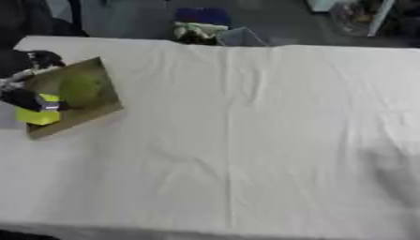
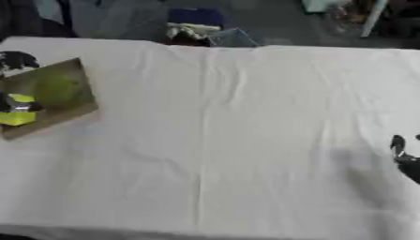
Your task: Pick up objects on the table and place them in the box.
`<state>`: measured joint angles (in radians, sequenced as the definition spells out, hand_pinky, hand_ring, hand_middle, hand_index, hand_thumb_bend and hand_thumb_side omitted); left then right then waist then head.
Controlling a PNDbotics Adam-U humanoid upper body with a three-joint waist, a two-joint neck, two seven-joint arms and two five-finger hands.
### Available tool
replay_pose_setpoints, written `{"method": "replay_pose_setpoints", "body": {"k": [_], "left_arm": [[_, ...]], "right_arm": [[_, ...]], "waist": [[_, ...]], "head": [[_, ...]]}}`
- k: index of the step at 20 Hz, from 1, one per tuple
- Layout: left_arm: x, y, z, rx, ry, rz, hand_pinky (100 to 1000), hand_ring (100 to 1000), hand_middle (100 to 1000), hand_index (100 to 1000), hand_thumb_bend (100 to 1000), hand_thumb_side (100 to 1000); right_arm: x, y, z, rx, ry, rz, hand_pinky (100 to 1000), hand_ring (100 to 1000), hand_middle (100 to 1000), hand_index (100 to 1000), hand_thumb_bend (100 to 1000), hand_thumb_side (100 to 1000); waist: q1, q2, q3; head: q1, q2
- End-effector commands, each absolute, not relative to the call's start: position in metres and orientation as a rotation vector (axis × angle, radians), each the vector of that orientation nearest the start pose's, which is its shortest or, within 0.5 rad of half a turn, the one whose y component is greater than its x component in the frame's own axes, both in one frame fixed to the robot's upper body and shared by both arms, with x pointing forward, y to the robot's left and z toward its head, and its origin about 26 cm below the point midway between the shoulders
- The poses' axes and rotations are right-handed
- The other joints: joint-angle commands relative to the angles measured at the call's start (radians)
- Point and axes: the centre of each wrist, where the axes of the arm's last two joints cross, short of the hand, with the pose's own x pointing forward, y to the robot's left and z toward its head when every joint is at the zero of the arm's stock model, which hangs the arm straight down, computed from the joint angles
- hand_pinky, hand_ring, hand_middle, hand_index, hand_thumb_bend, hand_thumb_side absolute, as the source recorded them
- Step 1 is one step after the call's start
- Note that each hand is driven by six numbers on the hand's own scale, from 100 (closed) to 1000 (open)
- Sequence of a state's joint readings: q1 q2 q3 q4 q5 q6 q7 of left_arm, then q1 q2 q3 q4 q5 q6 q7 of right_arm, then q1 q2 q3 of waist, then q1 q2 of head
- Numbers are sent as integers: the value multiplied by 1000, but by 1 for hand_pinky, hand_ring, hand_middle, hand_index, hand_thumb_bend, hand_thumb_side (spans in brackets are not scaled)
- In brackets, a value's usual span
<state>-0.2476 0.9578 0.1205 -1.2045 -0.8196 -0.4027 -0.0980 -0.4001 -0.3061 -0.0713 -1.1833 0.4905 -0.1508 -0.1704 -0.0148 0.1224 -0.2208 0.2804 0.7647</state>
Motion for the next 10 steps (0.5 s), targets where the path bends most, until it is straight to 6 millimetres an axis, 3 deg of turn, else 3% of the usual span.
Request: {"method": "replay_pose_setpoints", "body": {"k": [1, 7, 10], "left_arm": [[298, 523, 217, 1369, -1362, -1289, 782, 744, 858, 906, 476, 749], [284, 490, 226, 1303, -1789, -907, 745, 673, 776, 860, 222, 660], [278, 475, 223, 1217, -1955, -698, 730, 650, 751, 841, 157, 649]], "right_arm": [[378, -339, 46, -781, -1709, 483, 735, 991, 595, 892, 261, 294], [377, -340, 44, -778, -1703, 478, 735, 991, 594, 889, 258, 294], [377, -339, 43, -776, -1704, 475, 735, 991, 594, 889, 257, 294]], "waist": [[2, -14, 5], [-2, -16, 15], [-4, -18, 17]], "head": [[-9, 5], [-19, 5], [-19, 4]]}}
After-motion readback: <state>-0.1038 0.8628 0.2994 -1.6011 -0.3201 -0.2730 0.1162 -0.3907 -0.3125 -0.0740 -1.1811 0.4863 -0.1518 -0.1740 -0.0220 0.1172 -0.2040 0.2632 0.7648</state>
